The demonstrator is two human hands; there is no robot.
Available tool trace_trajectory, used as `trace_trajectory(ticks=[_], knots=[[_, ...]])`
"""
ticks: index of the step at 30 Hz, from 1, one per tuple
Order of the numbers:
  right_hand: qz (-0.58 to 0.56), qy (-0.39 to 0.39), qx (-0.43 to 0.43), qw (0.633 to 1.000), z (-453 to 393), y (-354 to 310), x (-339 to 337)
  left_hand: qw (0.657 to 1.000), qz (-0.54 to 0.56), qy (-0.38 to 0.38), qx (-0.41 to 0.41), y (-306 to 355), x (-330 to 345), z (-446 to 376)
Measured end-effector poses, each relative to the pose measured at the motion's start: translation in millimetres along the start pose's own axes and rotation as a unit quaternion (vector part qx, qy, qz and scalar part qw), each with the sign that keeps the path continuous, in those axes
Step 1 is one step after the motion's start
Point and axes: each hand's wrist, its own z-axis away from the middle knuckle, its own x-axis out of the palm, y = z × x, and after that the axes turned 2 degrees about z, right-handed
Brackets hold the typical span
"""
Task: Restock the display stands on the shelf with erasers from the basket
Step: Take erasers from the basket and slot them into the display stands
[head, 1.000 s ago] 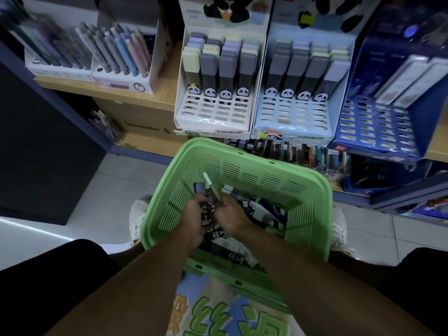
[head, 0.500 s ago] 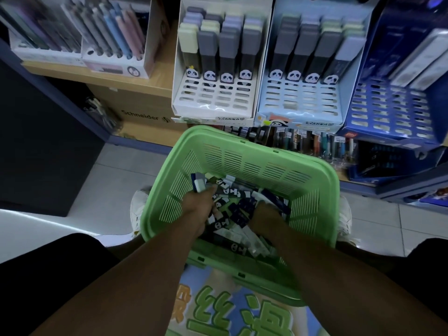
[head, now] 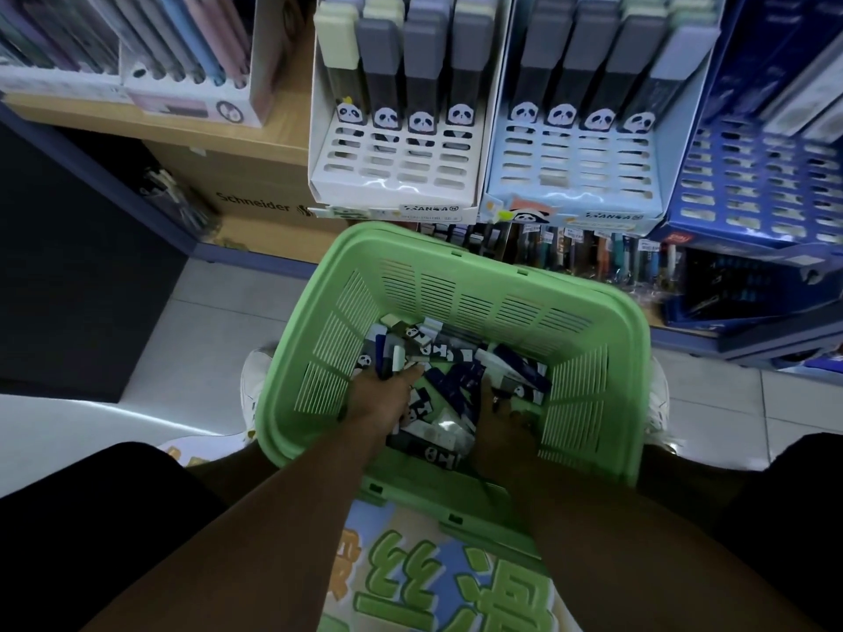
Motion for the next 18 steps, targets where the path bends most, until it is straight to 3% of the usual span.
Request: trace_trajectory(ticks=[11,18], knots=[[-0.085,-0.01,-0.005,0.996,-9.6,-1.4,-6.9,0.999,-0.023,-0.017,-0.015,-0.4,-1.2,0.1],[-0.023,0.022,-0.007,0.999,-3.2,2.8,-15.8,0.999,-0.003,-0.021,-0.024,4.7,-2.4,2.0]])
